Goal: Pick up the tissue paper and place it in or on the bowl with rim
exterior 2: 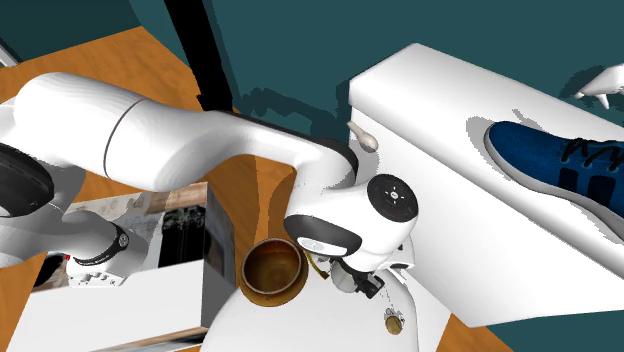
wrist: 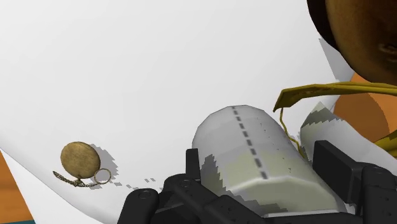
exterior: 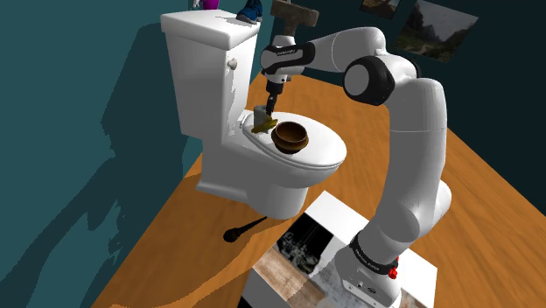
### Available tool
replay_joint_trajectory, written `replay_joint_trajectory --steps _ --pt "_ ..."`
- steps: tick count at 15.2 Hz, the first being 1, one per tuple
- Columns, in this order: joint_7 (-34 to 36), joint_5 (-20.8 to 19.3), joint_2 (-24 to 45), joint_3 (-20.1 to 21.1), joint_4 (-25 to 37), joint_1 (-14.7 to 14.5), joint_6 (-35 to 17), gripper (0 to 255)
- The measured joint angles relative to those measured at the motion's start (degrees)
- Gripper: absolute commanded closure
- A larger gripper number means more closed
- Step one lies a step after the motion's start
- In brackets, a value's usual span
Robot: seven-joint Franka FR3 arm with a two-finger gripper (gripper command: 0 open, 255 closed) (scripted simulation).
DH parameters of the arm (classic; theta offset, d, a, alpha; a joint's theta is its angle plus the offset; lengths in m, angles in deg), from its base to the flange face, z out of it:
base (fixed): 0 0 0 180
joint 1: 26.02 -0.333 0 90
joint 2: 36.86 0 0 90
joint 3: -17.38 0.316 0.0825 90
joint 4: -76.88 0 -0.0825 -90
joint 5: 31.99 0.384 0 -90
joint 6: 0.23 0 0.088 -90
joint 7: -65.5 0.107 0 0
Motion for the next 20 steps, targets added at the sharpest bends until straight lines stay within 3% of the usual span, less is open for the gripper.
replay_joint_trajectory --steps 5,20 --pt "0.0 0.0 -0.4 0.0 0.2 -0.1 0.6 255" --pt "0.1 -0.3 -2.3 -0.2 8.6 0.1 10.9 255"
